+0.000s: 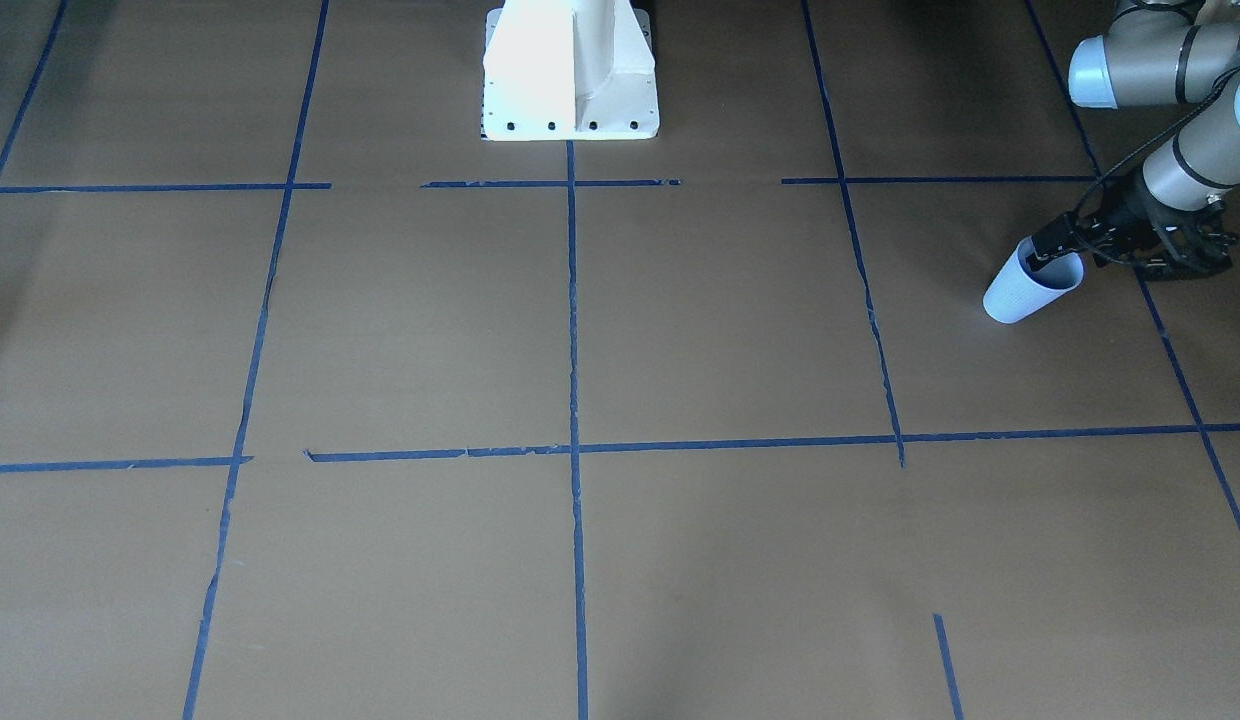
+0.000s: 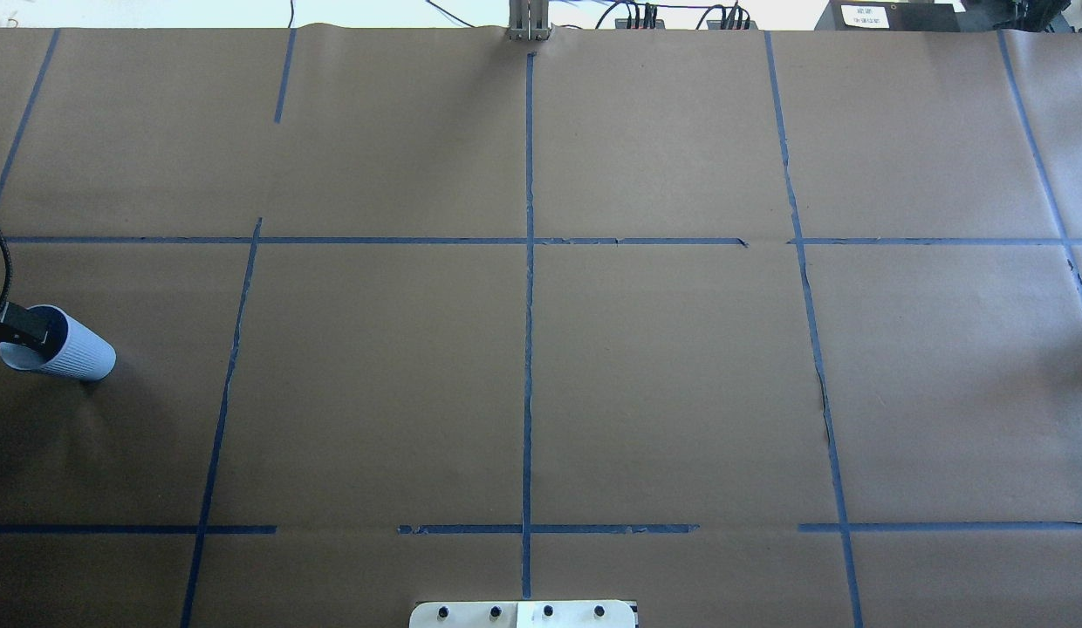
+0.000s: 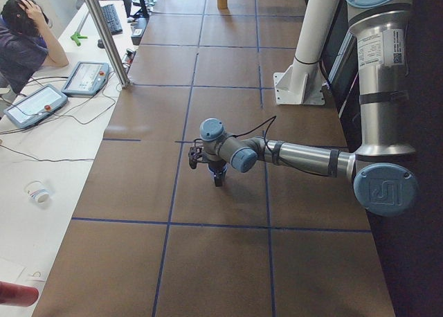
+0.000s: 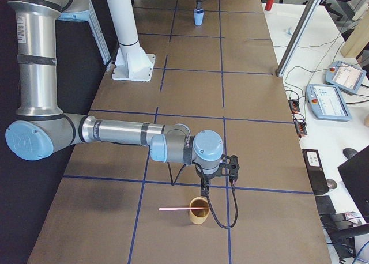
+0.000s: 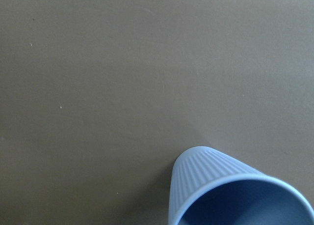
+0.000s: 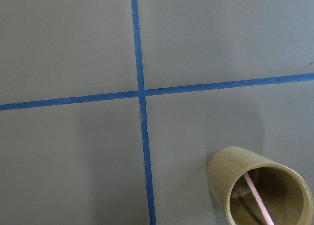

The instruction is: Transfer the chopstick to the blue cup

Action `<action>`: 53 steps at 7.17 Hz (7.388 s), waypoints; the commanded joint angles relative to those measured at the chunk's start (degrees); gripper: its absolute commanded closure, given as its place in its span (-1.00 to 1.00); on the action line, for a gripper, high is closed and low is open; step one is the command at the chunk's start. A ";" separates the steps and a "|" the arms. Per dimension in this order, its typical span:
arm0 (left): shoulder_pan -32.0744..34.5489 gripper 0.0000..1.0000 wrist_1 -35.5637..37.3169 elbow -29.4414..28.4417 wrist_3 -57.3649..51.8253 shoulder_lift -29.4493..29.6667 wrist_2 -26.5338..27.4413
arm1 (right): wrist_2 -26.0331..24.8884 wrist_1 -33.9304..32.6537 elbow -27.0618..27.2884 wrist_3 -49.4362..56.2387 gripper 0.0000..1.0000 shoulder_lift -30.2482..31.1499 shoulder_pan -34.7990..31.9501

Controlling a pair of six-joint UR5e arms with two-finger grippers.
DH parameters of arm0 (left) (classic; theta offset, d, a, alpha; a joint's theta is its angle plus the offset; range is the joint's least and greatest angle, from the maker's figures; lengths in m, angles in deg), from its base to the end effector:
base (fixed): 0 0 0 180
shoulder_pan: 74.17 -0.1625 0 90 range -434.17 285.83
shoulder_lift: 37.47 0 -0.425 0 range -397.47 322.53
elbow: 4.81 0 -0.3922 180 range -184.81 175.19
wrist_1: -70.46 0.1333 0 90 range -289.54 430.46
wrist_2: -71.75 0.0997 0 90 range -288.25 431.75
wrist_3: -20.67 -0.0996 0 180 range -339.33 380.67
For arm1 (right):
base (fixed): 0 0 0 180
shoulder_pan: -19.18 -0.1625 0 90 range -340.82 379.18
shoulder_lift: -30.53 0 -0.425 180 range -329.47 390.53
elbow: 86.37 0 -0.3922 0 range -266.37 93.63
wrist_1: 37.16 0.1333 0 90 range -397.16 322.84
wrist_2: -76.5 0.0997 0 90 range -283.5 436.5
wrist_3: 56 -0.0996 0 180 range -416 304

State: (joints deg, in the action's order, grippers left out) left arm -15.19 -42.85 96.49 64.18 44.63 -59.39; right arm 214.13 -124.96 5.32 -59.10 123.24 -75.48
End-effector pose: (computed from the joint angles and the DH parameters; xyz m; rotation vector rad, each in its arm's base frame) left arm 0.1768 -0.4256 0.5824 -0.0718 0.8298 -0.0379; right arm 0.0980 -0.4667 0.6591 0.0307 -0.8315 0.1190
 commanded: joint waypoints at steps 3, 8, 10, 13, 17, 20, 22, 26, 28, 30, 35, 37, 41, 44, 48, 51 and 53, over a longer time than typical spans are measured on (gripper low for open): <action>-0.27 0.91 0.02 0.04 -0.10 -0.02 2.02 | 0.00 0.00 0.15 -0.07 -1.00 0.01 0.00; 1.93 1.00 5.97 7.05 1.39 1.73 -4.92 | 0.09 0.00 0.50 -0.07 -1.00 0.01 0.00; 1.67 1.00 26.89 13.81 6.98 15.28 -4.66 | 0.18 0.00 0.41 -0.16 -1.00 0.01 0.00; -12.50 1.00 35.89 11.75 31.62 36.23 1.53 | 0.79 0.00 0.50 -0.07 -1.00 0.01 0.00; -26.87 1.00 23.94 -4.73 49.26 51.04 18.06 | 0.79 0.00 0.76 -0.16 -1.00 0.10 0.00; -27.34 1.00 19.45 -11.11 49.47 53.59 18.20 | 0.79 0.00 0.76 -0.07 -1.00 0.10 0.00; -27.34 0.60 19.36 -11.12 49.21 53.16 18.20 | 0.79 0.00 0.85 -0.07 -1.00 0.10 0.00; -27.34 -1.00 19.80 -7.89 49.21 52.89 18.28 | 0.79 0.00 1.03 -0.07 -1.00 0.10 0.00; -25.77 -1.00 26.16 -0.18 49.12 52.89 17.76 | 0.62 0.18 1.64 -0.07 -1.00 -0.25 0.09; -21.47 -1.00 32.70 10.01 48.95 49.93 15.58 | 0.62 0.09 3.31 -0.07 -1.00 0.09 0.09; -5.21 -1.00 32.81 20.87 45.52 40.51 0.91 | 0.00 9.32 -2.58 5.17 -1.00 7.29 0.00; -5.01 -1.00 32.81 21.05 45.43 40.41 0.62 | -0.26 8.53 -2.75 9.51 -1.00 7.39 -1.92; -5.10 -1.00 32.89 22.28 45.43 40.15 0.62 | -0.35 5.90 -3.36 9.60 -0.99 7.74 -3.69; -5.10 -1.00 32.90 23.07 45.52 40.15 0.62 | -0.35 3.00 -3.19 9.60 -0.42 7.83 -4.31; -5.19 -1.00 32.81 23.86 45.43 40.24 0.62 | -3.77 2.90 -3.37 9.60 0.86 7.65 -4.22; -5.19 -1.00 32.89 24.99 45.52 40.33 0.71 | -3.78 0.81 -3.11 9.60 0.95 7.22 -4.91; -5.19 -1.00 32.90 25.00 45.52 40.41 0.79 | -3.69 -3.49 -0.31 9.69 0.95 7.13 -5.36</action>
State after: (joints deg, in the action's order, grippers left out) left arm -20.38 -9.97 121.47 109.70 85.02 -58.67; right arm 210.41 -126.05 3.38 -49.48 130.45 -80.59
